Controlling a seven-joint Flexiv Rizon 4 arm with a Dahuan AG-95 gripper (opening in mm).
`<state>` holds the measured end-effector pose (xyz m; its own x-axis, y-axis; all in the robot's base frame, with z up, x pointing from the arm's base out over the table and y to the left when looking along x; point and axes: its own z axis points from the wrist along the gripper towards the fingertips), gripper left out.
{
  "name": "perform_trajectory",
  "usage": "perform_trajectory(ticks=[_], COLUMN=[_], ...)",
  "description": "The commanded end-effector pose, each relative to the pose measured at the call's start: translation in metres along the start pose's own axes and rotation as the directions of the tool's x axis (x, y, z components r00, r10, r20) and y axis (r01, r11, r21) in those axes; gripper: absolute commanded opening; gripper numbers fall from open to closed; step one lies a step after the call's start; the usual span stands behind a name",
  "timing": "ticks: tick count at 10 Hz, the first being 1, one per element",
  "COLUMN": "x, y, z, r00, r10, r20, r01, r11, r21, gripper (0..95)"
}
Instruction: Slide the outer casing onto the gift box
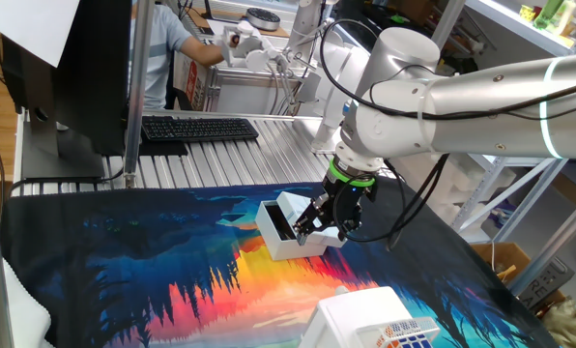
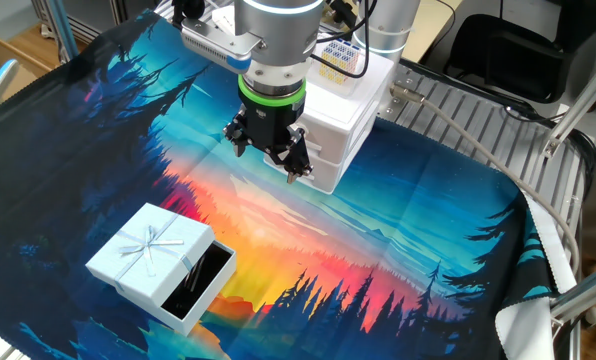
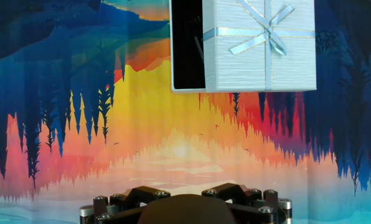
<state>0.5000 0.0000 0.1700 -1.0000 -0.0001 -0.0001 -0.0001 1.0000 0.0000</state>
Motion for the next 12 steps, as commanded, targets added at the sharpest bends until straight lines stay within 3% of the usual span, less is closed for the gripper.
perform_trajectory(ticks=[1,4,12], x=[0.0001,0.0004,-0.0005], y=[-0.0006,-0.0010,-0.0015], z=[-0.0002,-0.0010,-0.0015], r00=[0.966,0.961,0.967], r10=[0.251,0.269,0.248], r20=[0.062,0.065,0.064], r01=[-0.253,-0.271,-0.249], r11=[0.967,0.962,0.968], r21=[0.019,0.023,0.019], gripper=[0.0,0.0,0.0])
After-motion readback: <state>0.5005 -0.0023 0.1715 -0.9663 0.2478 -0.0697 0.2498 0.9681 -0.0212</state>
